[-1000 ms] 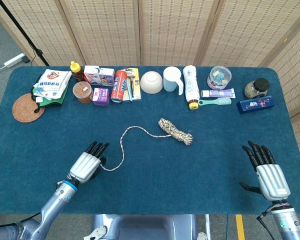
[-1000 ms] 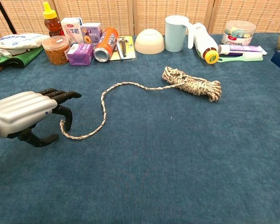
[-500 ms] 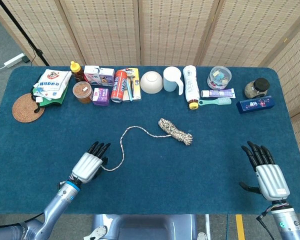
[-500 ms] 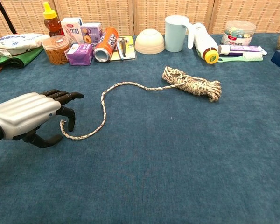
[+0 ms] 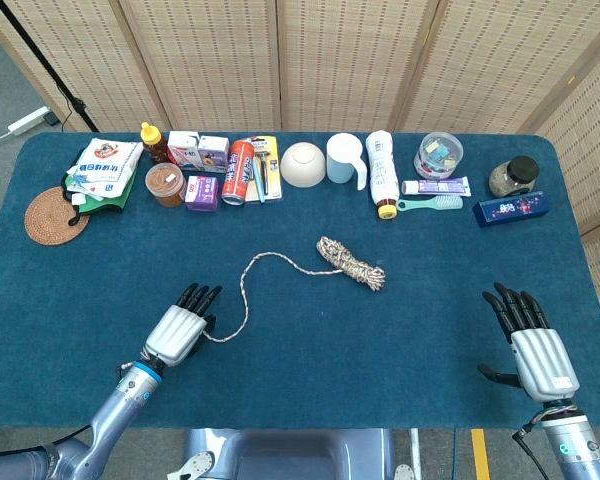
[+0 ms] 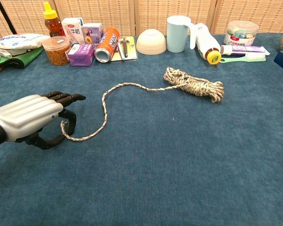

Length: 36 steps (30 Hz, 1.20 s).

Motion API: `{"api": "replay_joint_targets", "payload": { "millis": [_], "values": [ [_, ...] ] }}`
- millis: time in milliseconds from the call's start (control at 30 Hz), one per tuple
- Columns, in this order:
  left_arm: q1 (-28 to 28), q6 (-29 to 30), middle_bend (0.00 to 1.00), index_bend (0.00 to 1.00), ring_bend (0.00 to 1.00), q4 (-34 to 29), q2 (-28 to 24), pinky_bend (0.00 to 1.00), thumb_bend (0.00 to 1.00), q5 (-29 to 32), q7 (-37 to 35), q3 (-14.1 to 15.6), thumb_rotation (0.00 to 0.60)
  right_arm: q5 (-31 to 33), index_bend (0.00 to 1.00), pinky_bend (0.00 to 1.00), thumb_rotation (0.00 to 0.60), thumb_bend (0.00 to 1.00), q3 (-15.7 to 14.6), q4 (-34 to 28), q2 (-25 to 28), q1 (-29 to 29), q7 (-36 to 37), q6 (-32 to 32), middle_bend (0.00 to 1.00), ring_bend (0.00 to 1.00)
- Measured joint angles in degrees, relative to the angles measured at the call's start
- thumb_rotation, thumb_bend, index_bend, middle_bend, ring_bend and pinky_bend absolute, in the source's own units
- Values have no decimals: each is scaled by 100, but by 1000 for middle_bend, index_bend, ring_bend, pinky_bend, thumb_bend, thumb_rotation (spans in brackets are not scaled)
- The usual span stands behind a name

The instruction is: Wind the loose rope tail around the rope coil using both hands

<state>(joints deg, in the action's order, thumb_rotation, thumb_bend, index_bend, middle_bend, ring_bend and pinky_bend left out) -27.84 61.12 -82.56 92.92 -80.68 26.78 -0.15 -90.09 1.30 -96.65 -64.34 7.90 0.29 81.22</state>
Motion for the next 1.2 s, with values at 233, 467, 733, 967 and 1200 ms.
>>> {"api": "replay_joint_targets", "payload": {
  "millis": [233,467,733,967,1200],
  "values": [
    [-3,36,0,539,0,34,27,0,470,18,30,2,600,-18,0,0,600,0,-3,10,4,4,42,7,0,0],
    [-6,57,0,590,0,28,26,0,503,31,-12,-1,600,-21,0,0,600,0,-7,15,11,6,69,7,0,0],
    [1,132,0,594,0,-22,-65,0,503,13,-84,-24,600,-24,0,0,600,0,-11,22,4,13,70,-2,0,0],
    [13,259,0,599,0,-171,-239,0,503,-27,-253,-95,600,-18,0,0,600,0,-13,31,-8,18,57,-14,0,0],
    [15,404,0,602,0,-383,-554,0,505,-60,-464,-227,600,-26,0,0,600,0,-29,32,-43,36,2,-58,0,0]
  ]
}}
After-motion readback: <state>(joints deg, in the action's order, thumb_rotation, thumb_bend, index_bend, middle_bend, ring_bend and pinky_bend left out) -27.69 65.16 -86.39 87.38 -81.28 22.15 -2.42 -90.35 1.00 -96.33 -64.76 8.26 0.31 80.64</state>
